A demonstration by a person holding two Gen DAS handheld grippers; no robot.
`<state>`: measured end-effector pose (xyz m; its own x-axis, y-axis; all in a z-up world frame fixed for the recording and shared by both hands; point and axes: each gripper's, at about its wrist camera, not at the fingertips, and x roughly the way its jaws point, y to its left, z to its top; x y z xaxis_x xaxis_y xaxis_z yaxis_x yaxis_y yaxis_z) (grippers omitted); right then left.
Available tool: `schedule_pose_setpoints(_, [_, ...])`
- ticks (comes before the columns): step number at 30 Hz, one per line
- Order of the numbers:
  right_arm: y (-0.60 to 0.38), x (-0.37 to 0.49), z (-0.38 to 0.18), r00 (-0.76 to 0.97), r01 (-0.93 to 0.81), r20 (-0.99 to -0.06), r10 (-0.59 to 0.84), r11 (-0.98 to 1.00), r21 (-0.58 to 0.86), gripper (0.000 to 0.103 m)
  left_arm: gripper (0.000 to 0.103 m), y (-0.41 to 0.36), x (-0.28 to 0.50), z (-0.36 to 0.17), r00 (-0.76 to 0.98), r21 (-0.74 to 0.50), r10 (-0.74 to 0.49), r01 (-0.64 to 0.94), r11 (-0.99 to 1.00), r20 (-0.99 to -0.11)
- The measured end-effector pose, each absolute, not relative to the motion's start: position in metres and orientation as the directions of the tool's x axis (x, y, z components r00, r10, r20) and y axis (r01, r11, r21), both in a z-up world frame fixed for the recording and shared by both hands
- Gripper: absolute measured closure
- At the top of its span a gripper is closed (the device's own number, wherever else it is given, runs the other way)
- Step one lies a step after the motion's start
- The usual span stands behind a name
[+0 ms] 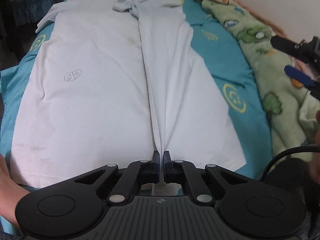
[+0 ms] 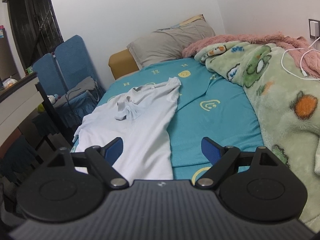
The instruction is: Fold clothes
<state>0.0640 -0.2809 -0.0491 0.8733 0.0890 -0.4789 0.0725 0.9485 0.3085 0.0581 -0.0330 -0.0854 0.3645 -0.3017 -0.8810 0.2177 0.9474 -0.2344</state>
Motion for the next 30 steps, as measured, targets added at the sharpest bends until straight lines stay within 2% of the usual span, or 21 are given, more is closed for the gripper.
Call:
schedule_pose_setpoints(4, [-0.278,0.061,-0.049,0.871,0.069,-0.483,0.086,0.953,0.295,0.016,0.094,-0.03,0.06,-0.083,0.37,-0.243,-0.308,0.211,0.947,-0.877])
schedule_pose_setpoints(5, [-0.278,0.061,-0.049,0.872,0.069,-0.481,0.087,0.952,0.298,0.016,0.087,-0.03,0.059,-0.081,0.379,-0.244,-0.311,0.216,0.946,-0.871])
schedule_pose_setpoints(8, [-0.279,0.06,-0.048,0.877,0.066,-0.472,0.092,0.949,0.308,0.016,0.05,-0.032,0.058,-0.063,0.467,-0.199,-0.29,0.234,0.951,-0.835])
schedule_pose_setpoints(11, [-0.278,0.058,-0.045,0.888,0.059,-0.451,0.087,0.952,0.299,0.016,0.039,-0.034,0.056,-0.046,0.551,-0.152,-0.269,0.249,0.956,-0.79])
schedule_pose_setpoints(12, [-0.277,0.057,-0.044,0.894,0.057,-0.44,0.082,0.954,0.294,0.016,0.03,-0.037,0.058,-0.039,0.583,-0.122,-0.254,0.257,0.959,-0.772])
schedule_pose_setpoints(14, [-0.276,0.053,-0.04,0.907,0.057,-0.415,0.07,0.956,0.287,0.016,0.018,-0.043,0.059,-0.025,0.643,-0.073,-0.232,0.264,0.962,-0.73])
schedule_pose_setpoints(16, [-0.278,0.051,-0.037,0.918,0.062,-0.392,0.057,0.956,0.285,0.016,0.015,-0.051,0.06,-0.01,0.688,-0.039,-0.221,0.27,0.962,-0.691])
schedule_pose_setpoints(19, [-0.28,0.048,-0.033,0.93,0.07,-0.367,0.04,0.957,0.282,0.016,0.002,-0.066,0.062,0.011,0.741,0.012,-0.218,0.291,0.957,-0.636])
schedule_pose_setpoints(22, [-0.281,0.047,-0.032,0.934,0.077,-0.357,0.028,0.958,0.276,0.016,0.0,-0.086,0.063,0.024,0.782,0.04,-0.236,0.316,0.948,-0.577])
schedule_pose_setpoints(24, [-0.283,0.047,-0.032,0.935,0.082,-0.354,0.022,0.957,0.277,0.016,0.0,-0.092,0.062,0.024,0.794,0.014,-0.263,0.323,0.946,-0.549])
schedule_pose_setpoints(30, [-0.283,0.047,-0.033,0.936,0.076,-0.351,0.022,0.961,0.264,0.016,0.0,-0.081,0.066,-0.007,0.753,-0.032,-0.271,0.316,0.948,-0.6])
